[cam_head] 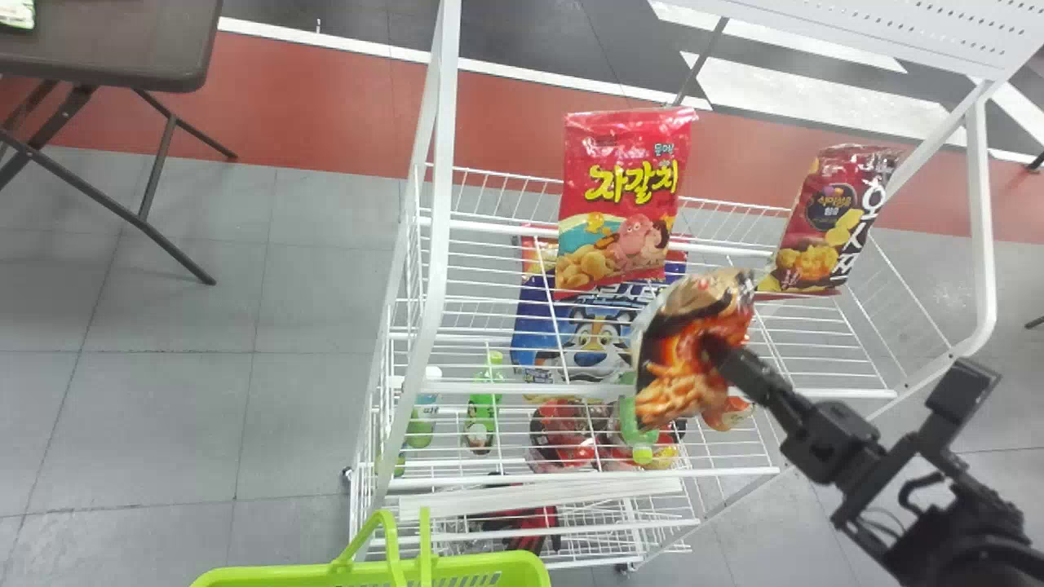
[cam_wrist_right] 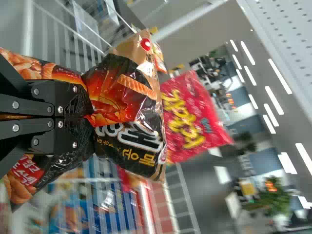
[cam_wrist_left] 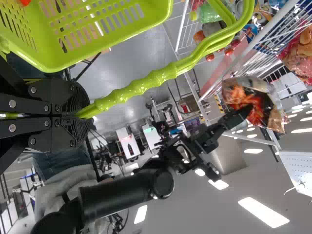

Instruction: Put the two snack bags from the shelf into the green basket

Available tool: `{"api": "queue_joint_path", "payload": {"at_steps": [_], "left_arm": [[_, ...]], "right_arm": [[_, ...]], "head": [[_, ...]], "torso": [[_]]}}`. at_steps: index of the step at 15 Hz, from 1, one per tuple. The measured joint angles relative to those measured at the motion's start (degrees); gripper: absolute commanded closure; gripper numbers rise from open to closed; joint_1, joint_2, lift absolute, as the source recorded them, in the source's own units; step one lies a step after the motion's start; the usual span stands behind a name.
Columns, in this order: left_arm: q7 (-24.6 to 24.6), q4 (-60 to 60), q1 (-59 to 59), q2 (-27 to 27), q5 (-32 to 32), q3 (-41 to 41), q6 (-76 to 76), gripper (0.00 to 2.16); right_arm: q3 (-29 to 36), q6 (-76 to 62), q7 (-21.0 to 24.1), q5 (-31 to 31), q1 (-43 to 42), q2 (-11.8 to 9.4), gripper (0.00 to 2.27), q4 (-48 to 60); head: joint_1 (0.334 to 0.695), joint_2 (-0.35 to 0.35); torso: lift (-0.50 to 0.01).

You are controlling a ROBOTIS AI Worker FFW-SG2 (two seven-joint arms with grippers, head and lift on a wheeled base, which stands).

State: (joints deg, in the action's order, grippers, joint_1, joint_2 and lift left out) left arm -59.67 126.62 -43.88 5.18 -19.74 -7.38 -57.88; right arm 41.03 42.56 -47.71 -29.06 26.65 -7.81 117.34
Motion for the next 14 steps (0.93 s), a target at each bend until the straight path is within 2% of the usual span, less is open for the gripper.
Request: {"api": "queue_joint_path", "payload": {"at_steps": [3,7,10,14], "left_arm": [[0.1,-0.2,0.4,-0.1,-0.2,0.0,-0.1,2.08],[0.5,-0.4,1.2,-0.1,-0.2,-0.1,-0.5,2.08],[0.8,-0.4,1.5,-0.1,-0.2,-0.4,-0.8,2.08],[0.7,-0.4,1.5,-0.1,-0.2,-0.4,-0.8,2.08]], "right_arm": [[1.5,20.1,-3.1,-1.4,2.6,1.4,2.24,5.9],[1.3,37.6,-6.5,-3.6,4.4,2.1,2.24,8.2],[-3.2,44.6,-6.5,-3.2,5.3,2.3,2.24,8.4],[-13.7,47.3,-5.3,1.6,5.8,2.1,2.24,5.6]], "head": [[0.695,-0.350],[0.695,-0.350],[0.695,-0.350],[0.695,-0.350]], "torso": [[-0.009],[-0.009],[-0.009],[-0.009]]}}
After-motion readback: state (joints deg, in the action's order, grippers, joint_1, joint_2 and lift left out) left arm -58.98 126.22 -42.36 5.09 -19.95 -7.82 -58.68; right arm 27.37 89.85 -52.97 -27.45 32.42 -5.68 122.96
